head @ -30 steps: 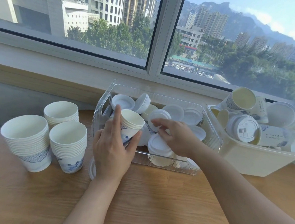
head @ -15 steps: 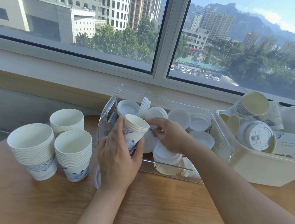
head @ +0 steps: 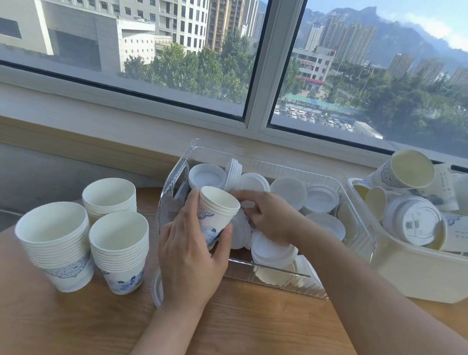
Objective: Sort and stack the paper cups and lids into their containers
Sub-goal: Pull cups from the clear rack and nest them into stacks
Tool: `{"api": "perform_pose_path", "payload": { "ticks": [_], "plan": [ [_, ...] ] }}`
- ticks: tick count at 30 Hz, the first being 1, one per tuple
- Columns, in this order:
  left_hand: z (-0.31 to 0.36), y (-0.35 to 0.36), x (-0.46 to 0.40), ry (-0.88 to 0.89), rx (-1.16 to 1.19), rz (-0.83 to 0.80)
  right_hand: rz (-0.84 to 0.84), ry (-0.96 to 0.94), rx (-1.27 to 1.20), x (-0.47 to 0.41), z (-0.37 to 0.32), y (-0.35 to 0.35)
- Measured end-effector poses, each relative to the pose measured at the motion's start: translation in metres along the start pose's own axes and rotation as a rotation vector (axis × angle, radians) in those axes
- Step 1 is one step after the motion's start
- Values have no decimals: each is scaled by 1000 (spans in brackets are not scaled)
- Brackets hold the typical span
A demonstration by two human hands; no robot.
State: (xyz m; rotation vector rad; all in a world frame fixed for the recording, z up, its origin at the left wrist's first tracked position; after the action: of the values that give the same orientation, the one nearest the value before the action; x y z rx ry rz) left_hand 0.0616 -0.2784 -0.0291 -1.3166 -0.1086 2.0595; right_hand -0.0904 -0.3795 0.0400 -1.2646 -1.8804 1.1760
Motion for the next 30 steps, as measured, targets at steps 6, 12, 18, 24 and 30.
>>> {"api": "perform_pose_path", "payload": {
  "ticks": [6,12,18,24,30],
  "plan": [
    [2,-2,0,-9,-1,-5,12,-37,34,2,5,-8],
    [3,-3,0,-5,-9,-18,71,-89,64,11,5,-20],
    [3,-3,-1,-2,0,-23,106,-107,48,22,7,-31],
    [4,-4,-1,-2,-3,-13,218,-116,-16,33,16,-30],
    [4,-3,-1,-3,-5,-6,231,-112,-19,40,18,-27]
  ]
}}
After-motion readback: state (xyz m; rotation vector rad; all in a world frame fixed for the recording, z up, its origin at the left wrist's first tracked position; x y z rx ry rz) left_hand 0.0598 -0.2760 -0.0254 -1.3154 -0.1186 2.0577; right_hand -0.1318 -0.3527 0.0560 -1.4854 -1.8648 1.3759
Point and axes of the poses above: each hand's wrist, its own x-axis away from the middle knuckle, its own y-axis out of the palm, z = x × y, the point moved 1 cm from there along -x, towards the middle knuckle, and after that the axes turned 7 degrees about y, right-handed, at the moved point
